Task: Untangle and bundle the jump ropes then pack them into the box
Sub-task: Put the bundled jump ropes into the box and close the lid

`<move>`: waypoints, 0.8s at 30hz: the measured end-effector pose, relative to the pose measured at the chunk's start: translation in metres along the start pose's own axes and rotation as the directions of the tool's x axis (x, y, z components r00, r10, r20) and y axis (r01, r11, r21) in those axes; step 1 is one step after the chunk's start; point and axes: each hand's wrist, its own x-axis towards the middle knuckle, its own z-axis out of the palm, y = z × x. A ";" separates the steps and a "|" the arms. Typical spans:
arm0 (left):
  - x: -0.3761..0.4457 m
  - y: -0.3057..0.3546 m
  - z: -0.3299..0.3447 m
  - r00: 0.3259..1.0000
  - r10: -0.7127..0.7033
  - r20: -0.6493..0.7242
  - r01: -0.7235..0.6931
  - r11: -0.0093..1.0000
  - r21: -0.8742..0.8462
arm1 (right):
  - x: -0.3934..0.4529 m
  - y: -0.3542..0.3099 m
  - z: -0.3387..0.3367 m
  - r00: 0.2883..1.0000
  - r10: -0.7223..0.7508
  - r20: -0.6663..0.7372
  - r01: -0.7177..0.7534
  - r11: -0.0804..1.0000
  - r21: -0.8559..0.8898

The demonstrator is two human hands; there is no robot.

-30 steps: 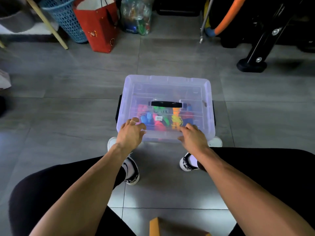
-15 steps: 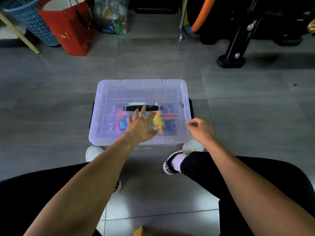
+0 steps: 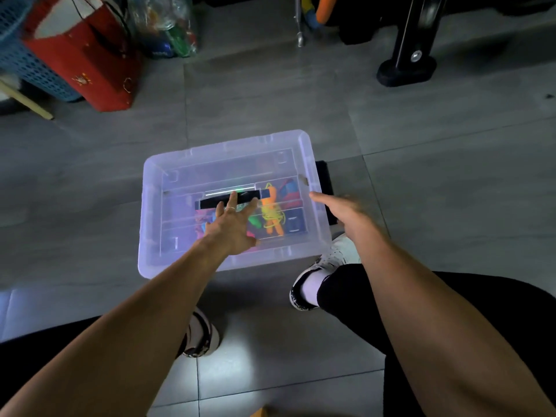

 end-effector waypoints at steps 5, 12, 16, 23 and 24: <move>-0.001 -0.001 0.004 1.000 -0.012 -0.009 0.012 0.999 -0.033 | -0.011 0.005 0.010 0.947 -0.298 -0.116 0.273 0.943 -0.192; -0.001 0.001 0.004 1.000 -0.016 -0.026 0.015 0.999 -0.051 | -0.025 0.018 0.029 0.793 -0.590 -0.151 0.461 0.744 -0.483; -0.005 0.005 0.004 0.999 -0.026 -0.044 0.021 0.994 -0.104 | -0.031 0.015 0.032 0.780 -0.610 -0.136 0.413 0.666 -0.621; -0.027 -0.019 0.019 0.893 -0.219 -0.393 -0.126 0.717 -0.686 | -0.053 0.018 0.050 0.591 -0.785 0.186 0.617 0.291 -0.731; -0.030 -0.027 0.017 0.862 -0.295 -0.413 -0.115 0.679 -0.725 | -0.055 0.015 0.056 0.599 -0.763 0.243 0.635 0.268 -0.724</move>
